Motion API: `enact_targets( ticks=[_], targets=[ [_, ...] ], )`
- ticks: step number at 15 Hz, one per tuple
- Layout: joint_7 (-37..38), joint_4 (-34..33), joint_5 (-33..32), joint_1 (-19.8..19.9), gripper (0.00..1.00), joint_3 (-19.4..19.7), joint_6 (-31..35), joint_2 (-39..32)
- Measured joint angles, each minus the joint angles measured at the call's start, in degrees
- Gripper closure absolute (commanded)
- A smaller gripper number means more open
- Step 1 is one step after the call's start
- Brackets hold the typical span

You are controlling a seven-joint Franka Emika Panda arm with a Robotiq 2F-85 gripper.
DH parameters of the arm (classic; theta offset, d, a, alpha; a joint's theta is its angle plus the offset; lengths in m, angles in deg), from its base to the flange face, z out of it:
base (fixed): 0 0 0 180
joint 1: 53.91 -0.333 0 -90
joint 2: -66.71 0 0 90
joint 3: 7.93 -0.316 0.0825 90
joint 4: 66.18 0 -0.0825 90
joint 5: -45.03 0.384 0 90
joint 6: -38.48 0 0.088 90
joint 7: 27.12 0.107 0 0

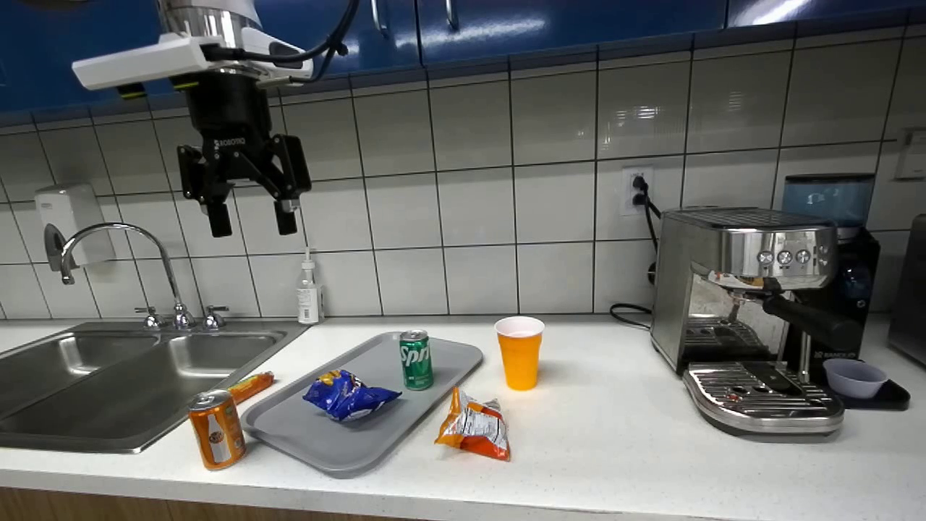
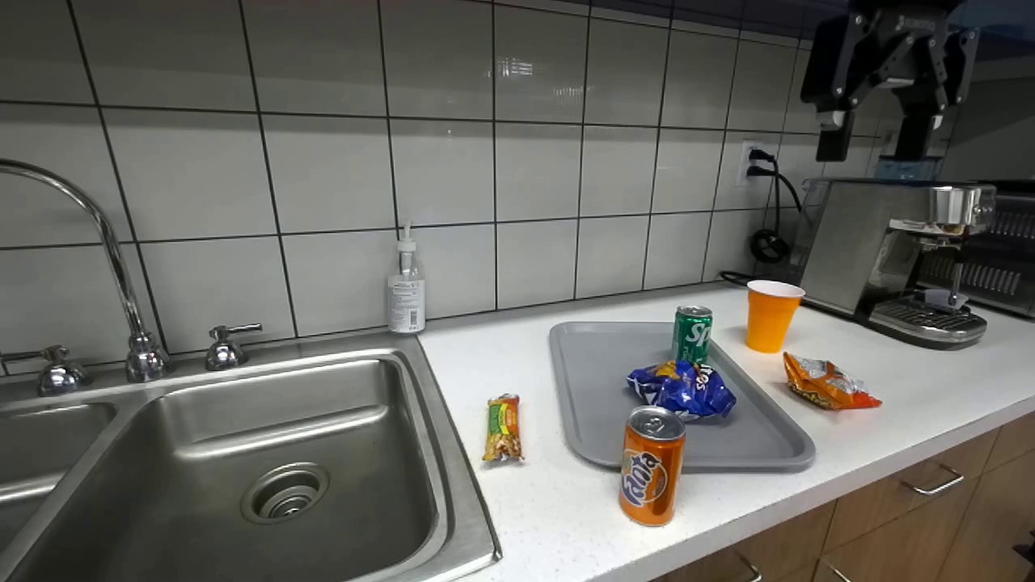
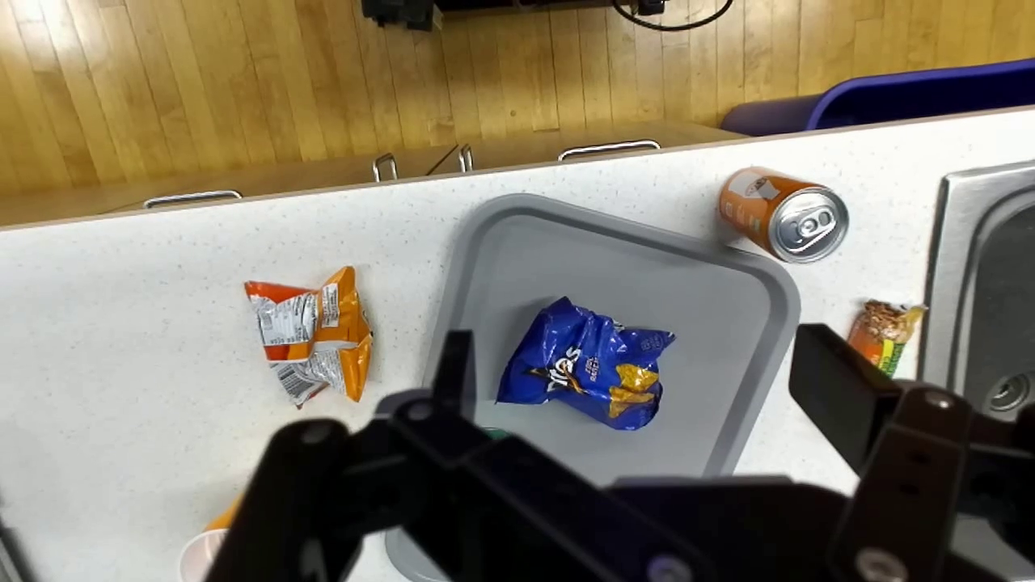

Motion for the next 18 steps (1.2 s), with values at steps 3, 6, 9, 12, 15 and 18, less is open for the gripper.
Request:
enact_targets(
  ticks=[3, 6, 9, 12, 15, 18],
  targets=[
    [0.0, 0.1, -0.5, 0.0, 0.00, -0.1, 0.2, -0.3],
    [0.0, 0.4, -1.5, 0.0, 0.00, -0.2, 0.8, -0.9],
    [0.0, 0.9, -2.7, 0.0, 0.00, -0.2, 2.3, -1.8],
    [0.0, 1.4, -4.3, 0.0, 0.00, -0.2, 4.1, -2.7],
    [0.1, 1.9, -6.2, 0.1, 0.00, -0.2, 5.8, -3.4],
    [0.2, 2.3, -8.2, 0.3, 0.00, -0.2, 7.6, -4.0]
  ],
)
